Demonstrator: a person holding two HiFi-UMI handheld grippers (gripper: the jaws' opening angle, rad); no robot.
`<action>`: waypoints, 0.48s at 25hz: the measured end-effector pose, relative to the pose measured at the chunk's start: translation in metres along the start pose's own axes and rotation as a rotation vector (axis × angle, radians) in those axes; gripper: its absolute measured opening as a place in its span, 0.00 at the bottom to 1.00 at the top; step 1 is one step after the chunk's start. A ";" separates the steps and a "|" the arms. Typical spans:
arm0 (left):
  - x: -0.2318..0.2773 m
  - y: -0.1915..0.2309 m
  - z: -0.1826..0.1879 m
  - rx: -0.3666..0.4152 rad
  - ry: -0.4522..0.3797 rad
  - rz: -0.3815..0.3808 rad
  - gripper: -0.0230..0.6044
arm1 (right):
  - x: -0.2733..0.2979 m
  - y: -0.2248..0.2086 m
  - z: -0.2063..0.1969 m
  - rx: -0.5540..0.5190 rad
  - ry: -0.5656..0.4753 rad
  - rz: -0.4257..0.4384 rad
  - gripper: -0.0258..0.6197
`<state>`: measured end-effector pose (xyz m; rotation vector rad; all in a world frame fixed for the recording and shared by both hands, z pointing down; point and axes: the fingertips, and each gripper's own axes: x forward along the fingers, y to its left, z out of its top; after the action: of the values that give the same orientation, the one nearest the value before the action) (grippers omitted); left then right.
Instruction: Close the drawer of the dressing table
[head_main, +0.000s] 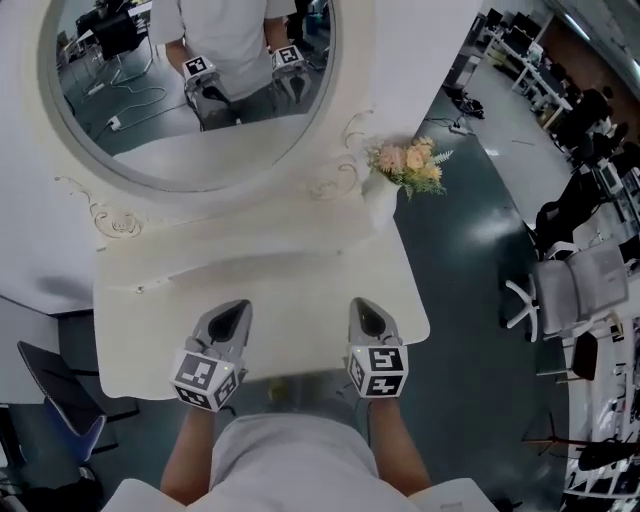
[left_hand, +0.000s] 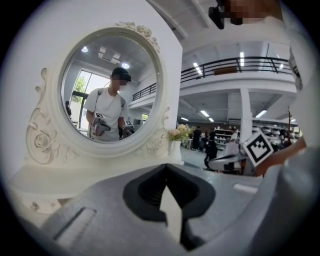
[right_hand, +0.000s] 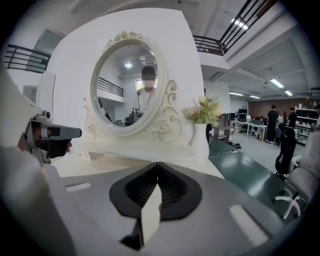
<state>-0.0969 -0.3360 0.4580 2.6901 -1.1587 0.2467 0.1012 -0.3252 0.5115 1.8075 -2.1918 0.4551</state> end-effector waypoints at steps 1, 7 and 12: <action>-0.004 0.003 0.004 0.005 -0.011 0.008 0.04 | -0.003 0.003 0.003 -0.005 -0.008 0.004 0.04; -0.028 0.022 0.023 0.014 -0.060 0.049 0.04 | -0.018 0.020 0.020 -0.032 -0.035 0.020 0.04; -0.050 0.033 0.036 0.025 -0.094 0.077 0.04 | -0.036 0.035 0.032 -0.049 -0.063 0.028 0.04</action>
<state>-0.1520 -0.3323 0.4153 2.7082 -1.2965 0.1483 0.0732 -0.2991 0.4654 1.7906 -2.2523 0.3515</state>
